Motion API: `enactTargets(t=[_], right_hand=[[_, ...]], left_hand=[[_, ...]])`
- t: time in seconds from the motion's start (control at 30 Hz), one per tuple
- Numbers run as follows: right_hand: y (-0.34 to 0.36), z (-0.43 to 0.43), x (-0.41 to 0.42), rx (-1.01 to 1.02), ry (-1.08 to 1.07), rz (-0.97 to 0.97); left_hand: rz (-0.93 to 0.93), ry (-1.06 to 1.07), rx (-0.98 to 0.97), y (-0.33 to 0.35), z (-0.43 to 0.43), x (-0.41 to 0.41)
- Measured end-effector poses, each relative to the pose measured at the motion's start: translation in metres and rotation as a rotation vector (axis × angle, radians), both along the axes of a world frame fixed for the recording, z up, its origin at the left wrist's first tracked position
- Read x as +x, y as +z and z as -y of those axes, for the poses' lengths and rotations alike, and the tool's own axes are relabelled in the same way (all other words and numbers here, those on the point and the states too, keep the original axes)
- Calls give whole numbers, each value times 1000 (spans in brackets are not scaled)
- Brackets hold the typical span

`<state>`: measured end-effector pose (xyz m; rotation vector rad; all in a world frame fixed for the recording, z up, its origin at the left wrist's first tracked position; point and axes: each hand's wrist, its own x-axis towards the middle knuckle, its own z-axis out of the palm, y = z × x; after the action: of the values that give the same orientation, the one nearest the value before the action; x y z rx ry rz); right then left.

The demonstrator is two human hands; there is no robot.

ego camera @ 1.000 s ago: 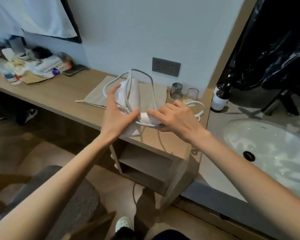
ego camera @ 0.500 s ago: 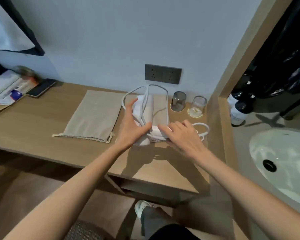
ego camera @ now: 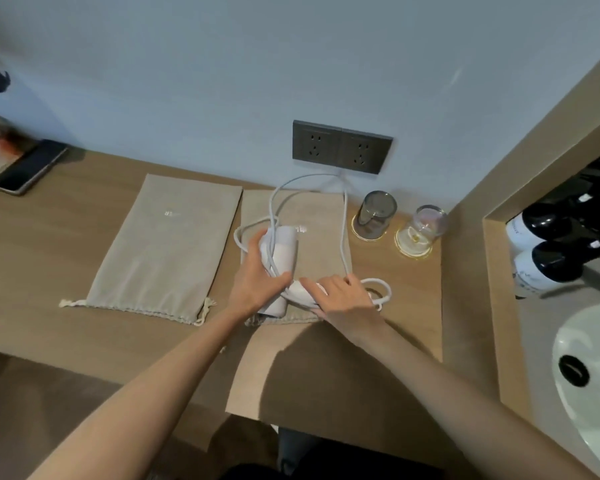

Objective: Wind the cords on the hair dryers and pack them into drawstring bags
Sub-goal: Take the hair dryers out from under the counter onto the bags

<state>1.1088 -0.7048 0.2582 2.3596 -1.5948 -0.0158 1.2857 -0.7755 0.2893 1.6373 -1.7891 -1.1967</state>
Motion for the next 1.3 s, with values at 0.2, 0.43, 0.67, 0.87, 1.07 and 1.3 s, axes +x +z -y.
enactTargets(t=[0.2, 0.43, 0.67, 0.87, 1.07, 1.3], right_hand=[[4, 9, 14, 154, -70, 168], [16, 8, 6, 359, -56, 306], [60, -2, -2, 288, -124, 454], [104, -23, 3, 64, -175, 512], [126, -70, 28, -61, -194, 458], [144, -155, 62, -112, -301, 384]], left_hand=[[84, -5, 32, -7, 6, 0], [369, -135, -73, -7, -7, 2], [701, -119, -264, 21, -20, 13], [692, -134, -515, 61, -37, 28], [699, -238, -727, 86, -75, 42], [688, -378, -778, 108, -138, 60]])
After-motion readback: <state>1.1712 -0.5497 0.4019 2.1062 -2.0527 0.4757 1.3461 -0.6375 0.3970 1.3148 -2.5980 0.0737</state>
